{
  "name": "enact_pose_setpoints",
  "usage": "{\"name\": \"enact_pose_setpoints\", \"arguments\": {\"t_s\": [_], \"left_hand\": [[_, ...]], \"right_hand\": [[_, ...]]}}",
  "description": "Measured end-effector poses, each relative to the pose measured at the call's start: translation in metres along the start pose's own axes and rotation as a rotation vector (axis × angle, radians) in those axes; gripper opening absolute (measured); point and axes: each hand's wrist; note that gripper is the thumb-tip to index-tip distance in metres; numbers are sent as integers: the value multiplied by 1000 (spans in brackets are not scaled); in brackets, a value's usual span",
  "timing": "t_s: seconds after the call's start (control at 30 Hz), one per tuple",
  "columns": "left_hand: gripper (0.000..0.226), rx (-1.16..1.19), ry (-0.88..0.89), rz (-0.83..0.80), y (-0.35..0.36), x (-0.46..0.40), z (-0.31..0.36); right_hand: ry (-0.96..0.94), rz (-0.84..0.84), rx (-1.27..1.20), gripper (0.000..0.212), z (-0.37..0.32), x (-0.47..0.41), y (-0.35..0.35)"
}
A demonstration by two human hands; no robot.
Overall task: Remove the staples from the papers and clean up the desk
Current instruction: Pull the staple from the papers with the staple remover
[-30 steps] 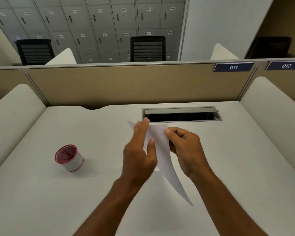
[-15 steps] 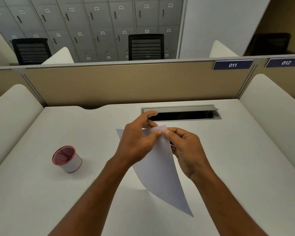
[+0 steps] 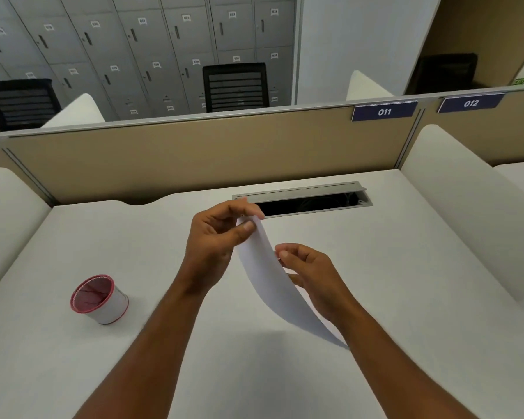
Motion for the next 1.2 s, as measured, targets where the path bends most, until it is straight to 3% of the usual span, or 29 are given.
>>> {"name": "enact_pose_setpoints", "arguments": {"t_s": [0.1,0.17,0.27,0.4,0.5,0.63,0.73,0.9,1.2], "left_hand": [[25,214,50,-109,1,-12,1],[17,396,48,-172,4,-19,3],[14,663,41,-239,10,-27,7],[24,849,7,-207,16,-31,8],[32,874,-60,-57,10,-27,0],[40,724,-279,130,-8,-17,-19],[49,476,-436,49,-17,-6,-38],[32,-20,-462,40,-7,15,-84],[34,-83,-462,334,55,10,-121]], "right_hand": [[88,-82,18,39,19,-2,-3],[147,-121,-26,46,28,-1,-1],[196,-187,-234,47,40,3,4],[236,-194,-456,40,52,8,3],[222,-84,-459,38,55,7,-5],[144,81,-334,33,45,2,-28],[59,198,-241,25,34,-3,-47],[-130,310,-32,20,16,-8,-67],[-235,383,88,19,33,-8,-97]]}}
Point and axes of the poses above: each hand's wrist, its own x-axis away from the middle knuckle, its own y-axis out of the palm, z = x × y, and after that the axes turned 14 degrees about -y, right-handed
